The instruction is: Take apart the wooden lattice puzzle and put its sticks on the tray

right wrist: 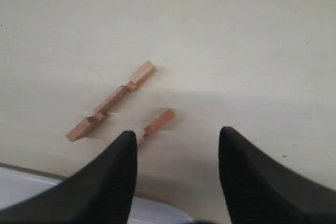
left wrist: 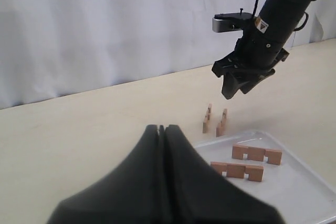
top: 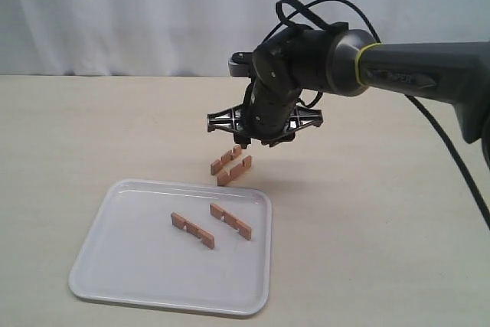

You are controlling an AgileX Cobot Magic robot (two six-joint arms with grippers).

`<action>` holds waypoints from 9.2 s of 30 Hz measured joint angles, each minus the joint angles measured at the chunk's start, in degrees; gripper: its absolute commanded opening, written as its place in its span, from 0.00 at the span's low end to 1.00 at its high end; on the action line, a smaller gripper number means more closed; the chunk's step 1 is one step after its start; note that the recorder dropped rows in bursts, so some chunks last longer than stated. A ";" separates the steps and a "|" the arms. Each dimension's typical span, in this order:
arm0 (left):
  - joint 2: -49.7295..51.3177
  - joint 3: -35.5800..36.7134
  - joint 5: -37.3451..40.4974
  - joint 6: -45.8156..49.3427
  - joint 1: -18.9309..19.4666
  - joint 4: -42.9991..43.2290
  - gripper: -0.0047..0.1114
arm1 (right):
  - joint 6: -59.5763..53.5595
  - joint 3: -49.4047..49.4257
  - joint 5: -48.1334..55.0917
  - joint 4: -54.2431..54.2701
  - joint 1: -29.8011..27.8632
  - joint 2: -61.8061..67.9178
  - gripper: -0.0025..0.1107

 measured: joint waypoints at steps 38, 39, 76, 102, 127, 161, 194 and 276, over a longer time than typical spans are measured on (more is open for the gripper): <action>0.00 0.00 0.00 0.00 0.00 0.00 0.04 | 7.20 0.00 -6.47 5.38 0.00 6.99 0.38; 0.00 0.00 0.00 0.00 0.00 0.00 0.04 | 7.07 -0.15 -6.47 5.38 0.00 6.99 0.40; 0.00 0.00 0.00 0.00 0.00 0.00 0.04 | 2.49 -17.01 0.26 5.38 0.00 15.64 0.06; 0.00 0.00 0.00 0.00 0.00 0.00 0.04 | -57.90 -9.16 12.79 36.17 8.72 -0.22 0.06; 0.00 0.00 0.00 0.00 0.00 0.00 0.04 | -49.76 -5.27 2.24 23.68 17.06 8.08 0.53; 0.00 0.00 0.00 0.00 0.00 0.00 0.04 | -19.81 -12.42 7.80 8.78 -2.05 10.78 0.56; 0.00 0.00 0.00 0.00 0.00 0.00 0.04 | -12.56 -12.42 6.82 1.33 -1.83 8.06 0.06; 0.00 0.00 0.00 0.00 0.00 0.00 0.04 | -59.99 13.38 1.24 8.93 -8.62 -1.41 0.48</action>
